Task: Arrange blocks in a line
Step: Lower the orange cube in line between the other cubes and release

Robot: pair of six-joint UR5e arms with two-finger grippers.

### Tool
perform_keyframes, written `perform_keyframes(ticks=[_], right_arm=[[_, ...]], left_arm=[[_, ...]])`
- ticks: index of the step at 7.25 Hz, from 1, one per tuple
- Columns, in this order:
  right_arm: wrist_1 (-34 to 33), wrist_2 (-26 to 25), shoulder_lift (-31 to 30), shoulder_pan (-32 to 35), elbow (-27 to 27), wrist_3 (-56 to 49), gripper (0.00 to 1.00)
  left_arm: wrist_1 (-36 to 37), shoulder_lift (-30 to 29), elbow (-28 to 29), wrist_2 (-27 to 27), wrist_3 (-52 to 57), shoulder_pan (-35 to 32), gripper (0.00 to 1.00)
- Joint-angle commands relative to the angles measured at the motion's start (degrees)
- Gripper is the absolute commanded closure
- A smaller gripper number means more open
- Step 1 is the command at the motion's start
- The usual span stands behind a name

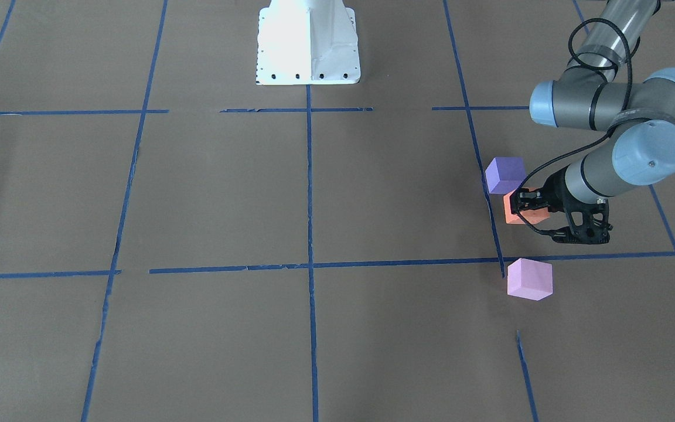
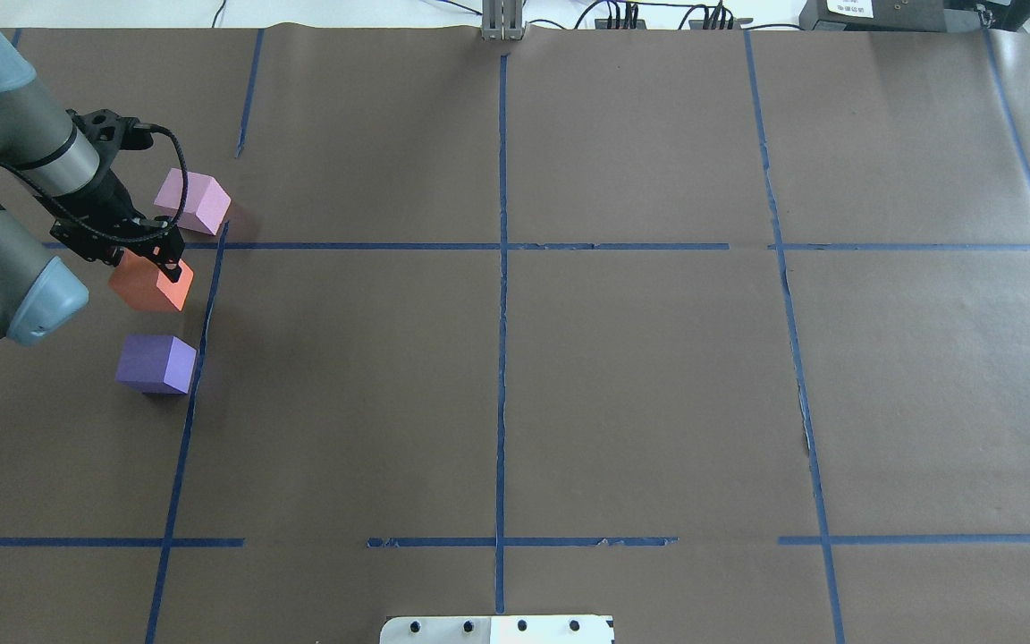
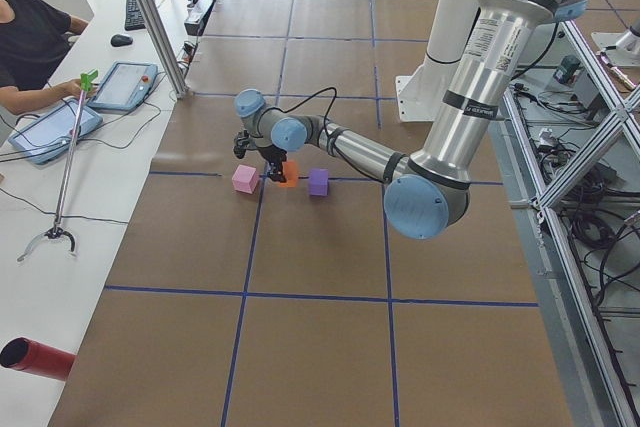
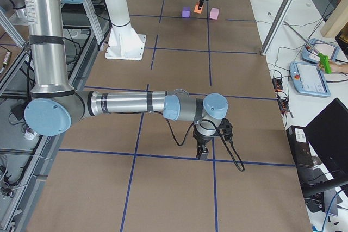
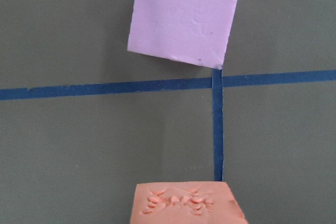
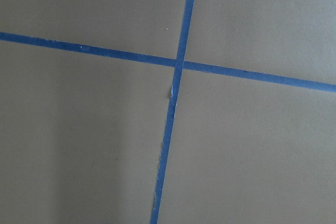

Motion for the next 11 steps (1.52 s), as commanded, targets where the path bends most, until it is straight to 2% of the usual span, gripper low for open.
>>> perform_keyframes(ticks=[1, 8, 9, 10, 11], right_arm=[[0.00, 0.00, 0.00, 0.00, -0.04, 0.01, 0.00], [0.00, 0.00, 0.00, 0.00, 0.05, 0.01, 0.00], [0.00, 0.00, 0.00, 0.00, -0.04, 0.02, 0.00], [0.00, 0.00, 0.00, 0.00, -0.04, 0.02, 0.00], [0.00, 0.00, 0.00, 0.00, -0.04, -0.07, 0.00]], left_arm=[[-2.04, -0.63, 2.26, 0.10, -0.15, 0.15, 1.00], [-5.73, -1.43, 5.87, 0.28, 0.02, 0.33, 1.00], [-5.82, -1.34, 5.87, 0.28, 0.02, 0.33, 0.85], [-5.82, -1.34, 5.87, 0.19, 0.11, 0.33, 0.38], [-5.91, -1.34, 5.78, 0.19, 0.11, 0.33, 0.00]])
